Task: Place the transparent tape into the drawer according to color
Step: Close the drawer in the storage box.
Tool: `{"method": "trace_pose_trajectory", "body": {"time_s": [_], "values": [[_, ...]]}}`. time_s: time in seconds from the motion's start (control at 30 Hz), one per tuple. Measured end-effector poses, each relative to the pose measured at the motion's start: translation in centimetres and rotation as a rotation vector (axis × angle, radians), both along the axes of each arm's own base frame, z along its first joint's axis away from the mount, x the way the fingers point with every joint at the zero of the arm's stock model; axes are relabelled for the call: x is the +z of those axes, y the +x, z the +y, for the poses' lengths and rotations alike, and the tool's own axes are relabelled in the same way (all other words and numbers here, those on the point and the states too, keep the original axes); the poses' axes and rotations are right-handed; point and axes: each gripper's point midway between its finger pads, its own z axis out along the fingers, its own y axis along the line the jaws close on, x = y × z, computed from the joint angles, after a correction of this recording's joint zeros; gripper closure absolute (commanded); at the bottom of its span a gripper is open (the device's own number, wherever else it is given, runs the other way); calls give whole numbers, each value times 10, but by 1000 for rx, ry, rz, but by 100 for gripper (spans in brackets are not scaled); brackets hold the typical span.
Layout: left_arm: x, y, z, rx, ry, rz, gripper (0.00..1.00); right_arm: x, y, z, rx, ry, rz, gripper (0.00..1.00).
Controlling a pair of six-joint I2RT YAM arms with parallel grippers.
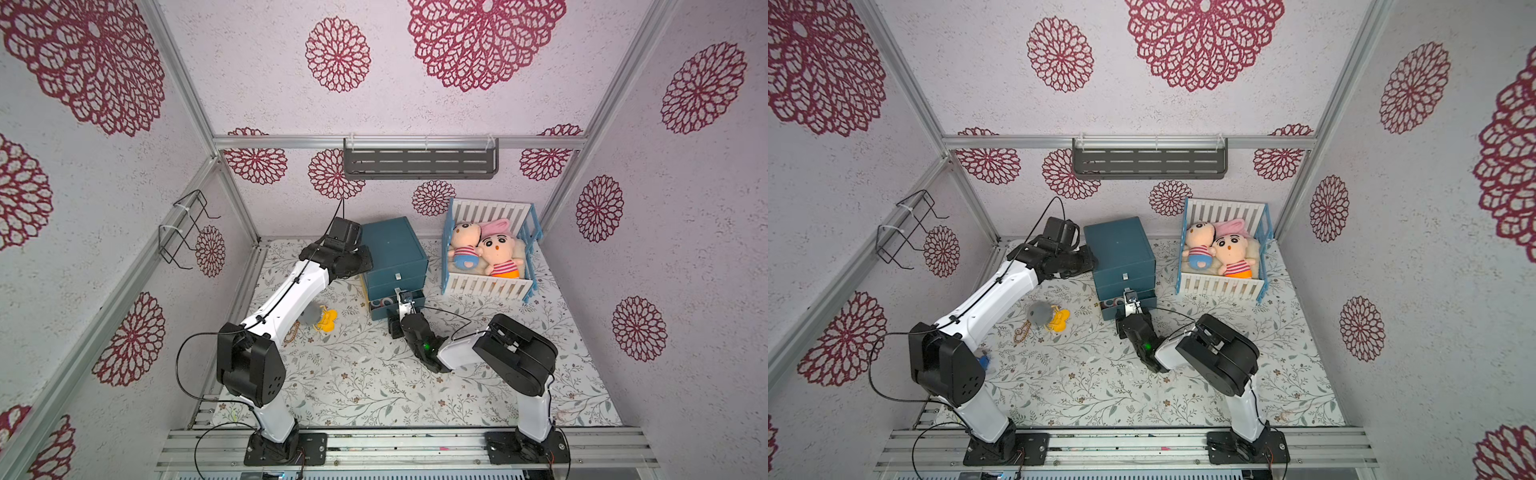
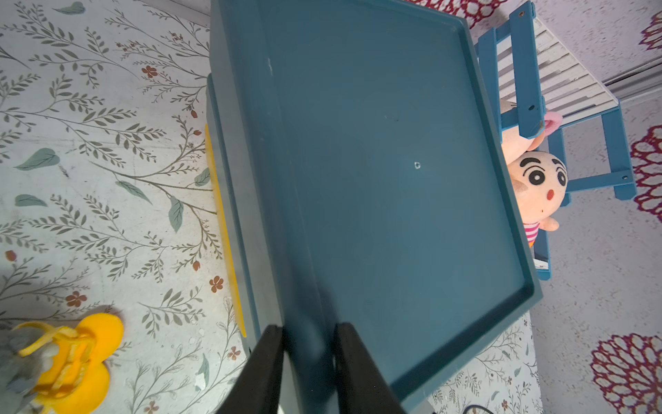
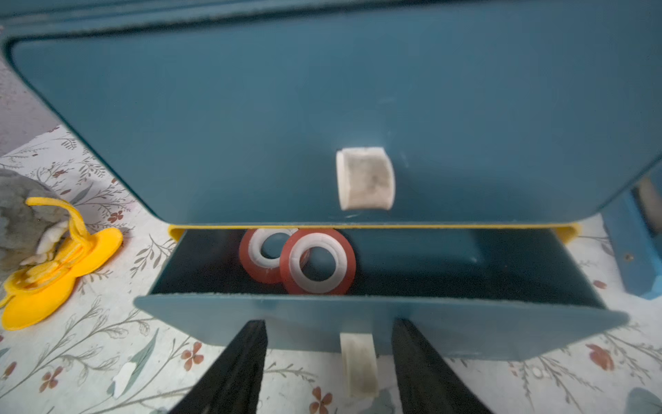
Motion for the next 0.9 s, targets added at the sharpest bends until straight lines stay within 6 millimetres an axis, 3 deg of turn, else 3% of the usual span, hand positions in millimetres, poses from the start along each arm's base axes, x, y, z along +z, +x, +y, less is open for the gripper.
{"method": "trace_pose_trajectory", "body": {"time_s": [0.9], "values": [[0, -1, 1, -2, -8, -2, 72, 8, 29, 5, -30, 6, -57, 37]]}}
